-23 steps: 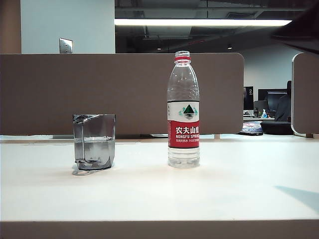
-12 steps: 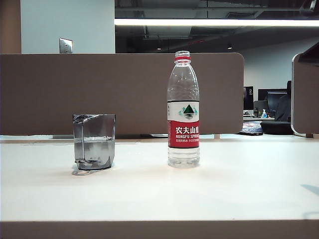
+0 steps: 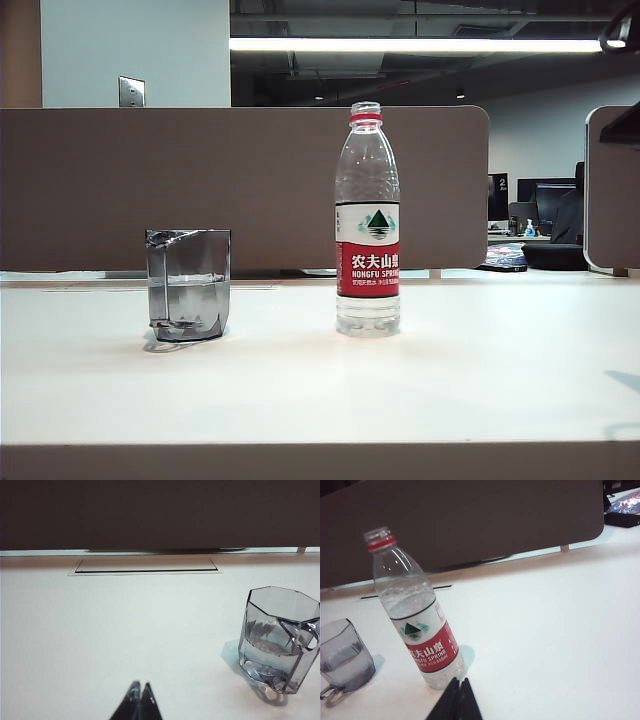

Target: Pick up the mineral water bottle on the table and pour water into the mug until it's half full.

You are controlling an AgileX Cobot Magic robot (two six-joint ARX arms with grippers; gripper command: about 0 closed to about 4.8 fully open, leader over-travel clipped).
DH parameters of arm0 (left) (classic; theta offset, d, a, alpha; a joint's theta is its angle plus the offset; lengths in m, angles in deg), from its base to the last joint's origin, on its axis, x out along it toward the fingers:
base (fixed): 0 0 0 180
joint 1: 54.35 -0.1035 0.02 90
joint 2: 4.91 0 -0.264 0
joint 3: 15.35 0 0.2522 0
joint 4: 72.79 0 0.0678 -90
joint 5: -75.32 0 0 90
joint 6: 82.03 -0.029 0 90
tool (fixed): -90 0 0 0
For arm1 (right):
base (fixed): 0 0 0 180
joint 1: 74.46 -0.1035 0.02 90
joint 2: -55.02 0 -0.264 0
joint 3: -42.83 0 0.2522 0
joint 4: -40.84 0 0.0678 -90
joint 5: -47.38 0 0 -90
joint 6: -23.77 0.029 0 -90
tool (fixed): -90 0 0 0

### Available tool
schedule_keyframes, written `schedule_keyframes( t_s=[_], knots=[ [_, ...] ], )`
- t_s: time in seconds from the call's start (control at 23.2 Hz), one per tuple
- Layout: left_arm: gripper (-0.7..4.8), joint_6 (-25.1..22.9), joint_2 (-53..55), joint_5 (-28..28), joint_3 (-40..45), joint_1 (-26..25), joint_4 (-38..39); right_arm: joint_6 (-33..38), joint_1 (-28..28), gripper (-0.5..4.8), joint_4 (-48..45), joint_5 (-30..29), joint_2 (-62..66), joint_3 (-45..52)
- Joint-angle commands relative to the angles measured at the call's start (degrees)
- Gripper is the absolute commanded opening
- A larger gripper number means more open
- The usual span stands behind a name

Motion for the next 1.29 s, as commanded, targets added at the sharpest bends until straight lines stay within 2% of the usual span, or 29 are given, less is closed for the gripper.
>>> schedule_keyframes(
  t_s=[0.04,0.26,0.35,0.43,0.52,0.56,0.69,0.82,1.12,1.29],
  knots=[
    [-0.05,-0.02,0.0,0.24,-0.17,-0.07,-0.37,0.04,-0.04,-0.06,-0.7,0.11,-0.11,-0.22],
    [-0.05,-0.02,0.0,0.24,-0.17,-0.07,-0.37,-0.59,-0.04,-0.06,-0.37,0.11,-0.13,-0.22],
    [-0.05,-0.02,0.0,0.24,-0.17,-0.07,-0.37,-7.28,0.85,-0.06,1.86,0.72,-1.99,-0.22],
    [-0.05,-0.02,0.0,0.22,-0.17,-0.07,-0.37,-7.96,2.69,-0.06,5.81,-0.63,-6.05,-0.2],
    [-0.05,-0.02,0.0,0.24,-0.2,-0.07,-0.39,-7.96,7.21,-0.06,12.5,-1.18,-13.16,-0.2],
    [-0.05,-0.02,0.0,0.24,-0.17,-0.07,-0.37,-8.02,11.72,-0.06,16.87,-0.11,-18.32,-0.2],
    [-0.05,-0.02,0.0,0.24,-0.2,-0.07,-0.37,-7.85,18.14,-0.06,21.64,0.72,-24.3,-0.17],
    [-0.05,-0.02,0.0,0.22,-0.17,-0.07,-0.37,-7.78,22.27,-0.06,23.32,0.74,-27.56,-0.15],
    [-0.05,-0.02,0.0,0.22,-0.17,-0.07,-0.37,-7.76,28.79,-0.06,23.71,-0.02,-30.32,0.98],
    [-0.05,-0.02,0.0,0.24,-0.2,-0.07,-0.37,-8.96,28.65,-0.06,25.83,-5.99,-30.32,2.05]
  ],
)
